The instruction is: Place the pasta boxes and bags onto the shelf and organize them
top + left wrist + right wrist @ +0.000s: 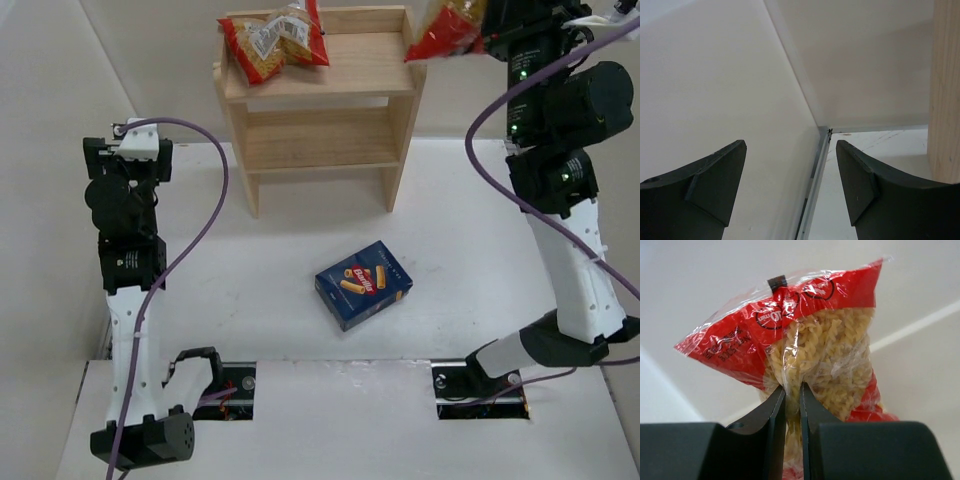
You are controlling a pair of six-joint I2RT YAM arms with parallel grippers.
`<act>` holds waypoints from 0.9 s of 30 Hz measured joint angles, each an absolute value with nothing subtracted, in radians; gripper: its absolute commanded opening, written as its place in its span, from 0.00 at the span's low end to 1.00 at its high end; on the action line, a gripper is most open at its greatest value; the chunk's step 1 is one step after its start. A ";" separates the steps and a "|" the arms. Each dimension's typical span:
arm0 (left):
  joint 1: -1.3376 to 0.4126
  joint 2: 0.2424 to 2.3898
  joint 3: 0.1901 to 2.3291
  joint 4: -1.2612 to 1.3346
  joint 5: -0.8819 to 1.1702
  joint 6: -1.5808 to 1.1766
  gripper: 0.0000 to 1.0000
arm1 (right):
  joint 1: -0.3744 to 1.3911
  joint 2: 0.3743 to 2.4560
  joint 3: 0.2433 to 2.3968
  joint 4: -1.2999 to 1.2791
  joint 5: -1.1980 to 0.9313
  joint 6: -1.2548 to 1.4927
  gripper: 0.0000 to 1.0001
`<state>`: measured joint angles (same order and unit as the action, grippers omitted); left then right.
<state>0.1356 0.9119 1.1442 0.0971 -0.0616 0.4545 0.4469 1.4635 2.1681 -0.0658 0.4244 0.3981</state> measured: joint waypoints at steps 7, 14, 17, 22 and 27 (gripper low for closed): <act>0.146 0.878 1.119 0.096 -0.062 0.444 0.71 | 0.607 1.797 2.556 0.182 0.432 0.276 0.00; 0.147 0.847 1.086 0.097 -0.062 0.434 0.71 | 0.592 2.142 2.773 0.178 0.447 0.249 0.03; 0.149 0.840 1.072 0.096 -0.062 0.428 0.71 | 0.583 2.197 2.730 0.098 0.445 0.254 0.03; 0.153 0.840 1.071 0.096 -0.062 0.423 0.71 | 0.586 2.231 2.720 0.034 0.422 0.267 0.09; 0.153 0.840 1.071 0.096 -0.062 0.419 0.71 | 0.587 2.197 2.718 -0.041 0.442 0.270 0.24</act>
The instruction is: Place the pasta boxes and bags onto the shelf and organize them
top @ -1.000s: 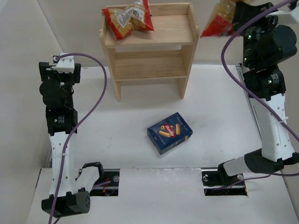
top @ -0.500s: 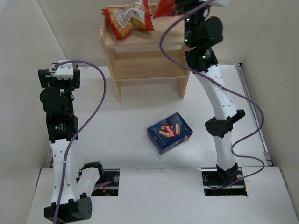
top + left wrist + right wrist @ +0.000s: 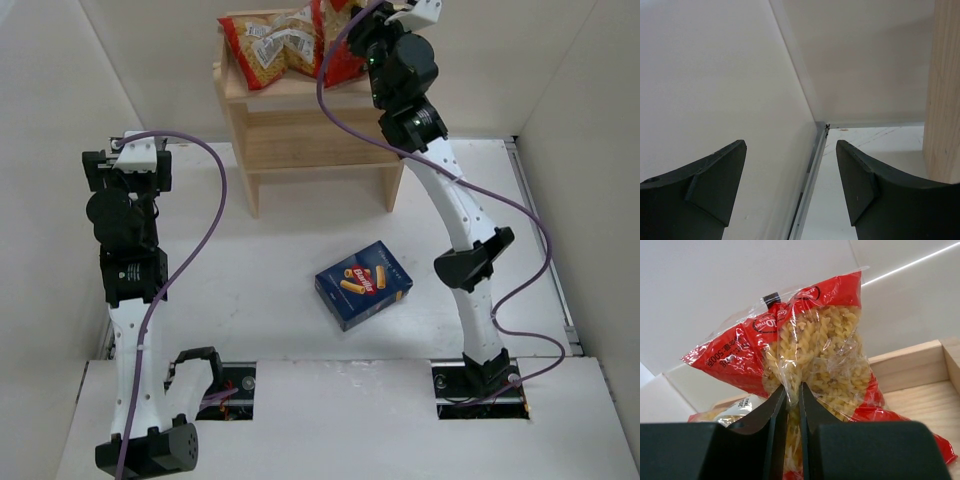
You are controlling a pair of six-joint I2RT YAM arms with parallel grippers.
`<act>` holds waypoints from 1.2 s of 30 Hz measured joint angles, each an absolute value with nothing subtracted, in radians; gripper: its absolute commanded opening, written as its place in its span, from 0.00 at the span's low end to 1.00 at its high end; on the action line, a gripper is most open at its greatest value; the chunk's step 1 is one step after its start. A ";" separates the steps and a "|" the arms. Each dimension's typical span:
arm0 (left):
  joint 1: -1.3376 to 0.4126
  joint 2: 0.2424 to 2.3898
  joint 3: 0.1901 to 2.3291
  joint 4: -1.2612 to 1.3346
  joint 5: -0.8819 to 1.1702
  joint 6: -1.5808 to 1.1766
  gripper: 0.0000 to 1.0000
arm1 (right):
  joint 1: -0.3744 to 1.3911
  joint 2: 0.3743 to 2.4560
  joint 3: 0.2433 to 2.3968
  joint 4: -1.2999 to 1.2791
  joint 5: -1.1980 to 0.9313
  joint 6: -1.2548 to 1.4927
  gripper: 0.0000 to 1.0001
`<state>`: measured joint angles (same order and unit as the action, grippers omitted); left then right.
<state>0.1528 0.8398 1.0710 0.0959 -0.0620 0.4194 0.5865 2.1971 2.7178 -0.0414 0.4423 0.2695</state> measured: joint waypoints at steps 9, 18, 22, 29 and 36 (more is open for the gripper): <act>0.153 0.843 1.071 0.096 -0.062 0.416 0.71 | 0.556 2.166 2.691 -0.124 0.516 0.280 0.86; 0.155 0.833 1.060 0.090 -0.062 0.414 0.71 | 0.624 2.014 2.553 -0.106 0.508 0.109 1.00; 0.167 0.801 1.028 0.071 -0.062 0.414 0.71 | 0.817 1.658 2.101 -0.021 0.472 -0.081 1.00; 0.176 0.723 0.973 -0.059 -0.038 0.429 1.00 | 1.016 1.158 1.365 -0.037 0.521 -0.058 1.00; 0.054 0.702 0.940 -0.284 0.059 0.421 1.00 | 0.588 1.222 0.928 -0.351 0.145 0.333 1.00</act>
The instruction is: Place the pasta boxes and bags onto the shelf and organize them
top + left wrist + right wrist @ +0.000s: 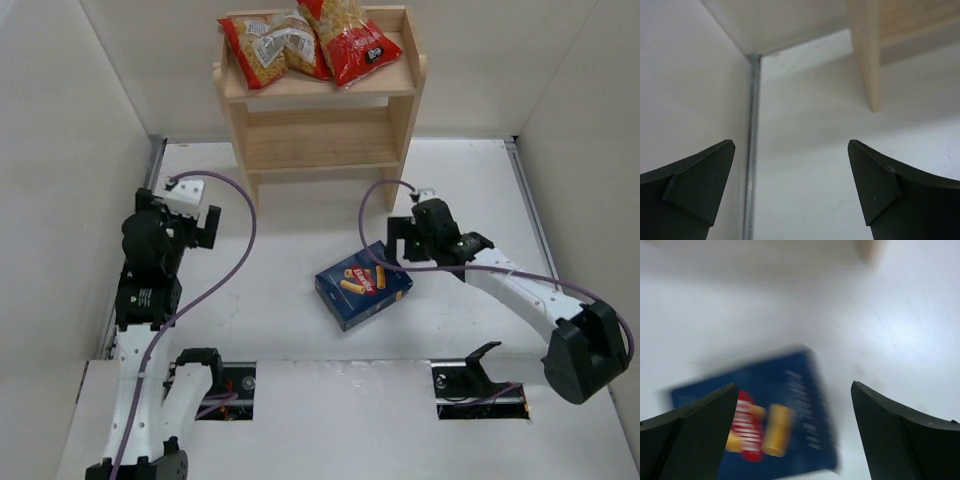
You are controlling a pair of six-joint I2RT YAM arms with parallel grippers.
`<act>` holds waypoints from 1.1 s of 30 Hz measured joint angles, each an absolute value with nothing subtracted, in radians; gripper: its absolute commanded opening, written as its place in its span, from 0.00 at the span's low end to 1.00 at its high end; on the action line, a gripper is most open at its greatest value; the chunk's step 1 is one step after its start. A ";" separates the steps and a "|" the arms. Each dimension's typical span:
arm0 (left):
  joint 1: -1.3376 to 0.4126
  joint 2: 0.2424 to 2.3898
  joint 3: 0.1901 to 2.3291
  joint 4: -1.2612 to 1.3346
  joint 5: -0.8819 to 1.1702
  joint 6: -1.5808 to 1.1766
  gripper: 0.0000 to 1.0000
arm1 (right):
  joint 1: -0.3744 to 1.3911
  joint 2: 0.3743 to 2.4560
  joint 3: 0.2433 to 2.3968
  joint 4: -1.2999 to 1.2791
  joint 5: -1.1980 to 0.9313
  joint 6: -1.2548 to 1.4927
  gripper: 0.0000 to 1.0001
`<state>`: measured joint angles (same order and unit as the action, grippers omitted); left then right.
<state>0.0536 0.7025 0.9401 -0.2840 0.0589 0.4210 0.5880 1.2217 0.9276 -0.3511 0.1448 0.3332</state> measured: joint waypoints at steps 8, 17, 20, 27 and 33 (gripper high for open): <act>-0.109 0.723 0.805 -0.459 0.095 0.421 1.00 | 0.411 1.350 0.832 -0.394 -0.001 0.419 1.00; -0.205 0.751 0.778 -0.506 0.101 0.422 1.00 | 0.432 1.417 0.728 -0.131 -0.221 0.516 1.00; -0.221 0.756 0.778 -0.506 0.101 0.423 1.00 | 0.463 1.414 0.706 -0.103 -0.227 0.545 1.00; -0.224 0.767 0.775 -0.503 0.101 0.428 1.00 | 0.591 1.401 0.664 -0.029 -0.238 0.596 0.00; -0.222 0.767 0.765 -0.498 0.096 0.432 1.00 | 0.574 1.353 0.600 0.023 -0.259 0.645 0.00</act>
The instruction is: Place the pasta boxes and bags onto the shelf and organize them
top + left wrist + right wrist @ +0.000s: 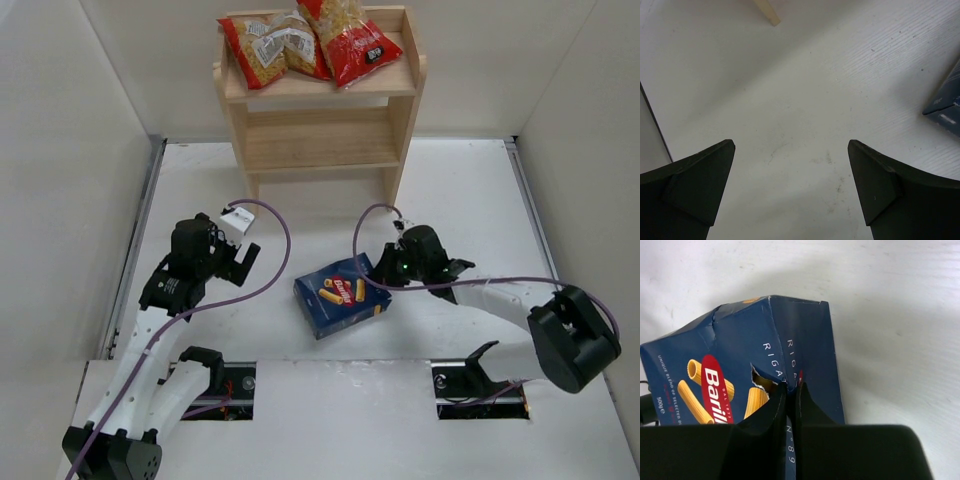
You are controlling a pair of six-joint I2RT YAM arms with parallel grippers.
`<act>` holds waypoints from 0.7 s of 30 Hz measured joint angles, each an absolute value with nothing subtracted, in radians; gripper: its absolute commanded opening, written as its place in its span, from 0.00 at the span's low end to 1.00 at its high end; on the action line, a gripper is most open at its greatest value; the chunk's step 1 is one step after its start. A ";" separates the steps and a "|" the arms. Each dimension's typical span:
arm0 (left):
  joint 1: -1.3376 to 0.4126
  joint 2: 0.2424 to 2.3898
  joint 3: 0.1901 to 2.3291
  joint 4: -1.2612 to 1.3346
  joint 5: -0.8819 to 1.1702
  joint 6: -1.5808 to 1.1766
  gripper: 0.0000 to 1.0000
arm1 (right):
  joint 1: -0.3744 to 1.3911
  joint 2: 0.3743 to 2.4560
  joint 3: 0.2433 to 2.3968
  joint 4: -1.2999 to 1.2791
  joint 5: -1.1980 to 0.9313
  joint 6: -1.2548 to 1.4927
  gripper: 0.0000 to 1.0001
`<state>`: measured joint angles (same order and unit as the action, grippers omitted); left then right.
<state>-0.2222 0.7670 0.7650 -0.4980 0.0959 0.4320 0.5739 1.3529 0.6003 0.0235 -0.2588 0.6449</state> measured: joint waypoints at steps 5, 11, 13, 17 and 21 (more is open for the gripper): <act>-0.222 0.767 0.764 -0.490 0.084 0.436 1.00 | 0.509 1.208 0.527 0.000 -0.279 0.721 0.00; -0.221 0.772 0.760 -0.462 0.070 0.437 1.00 | 0.432 1.098 0.495 0.051 -0.311 0.897 0.00; -0.221 0.773 0.760 -0.456 0.067 0.438 1.00 | 0.432 1.076 0.495 0.101 -0.319 0.962 0.00; -0.221 0.777 0.760 -0.447 0.066 0.440 1.00 | 0.431 1.057 0.495 0.185 -0.332 1.058 0.00; -0.221 0.778 0.759 -0.443 0.065 0.441 1.00 | 0.424 1.066 0.479 0.202 -0.328 1.087 0.00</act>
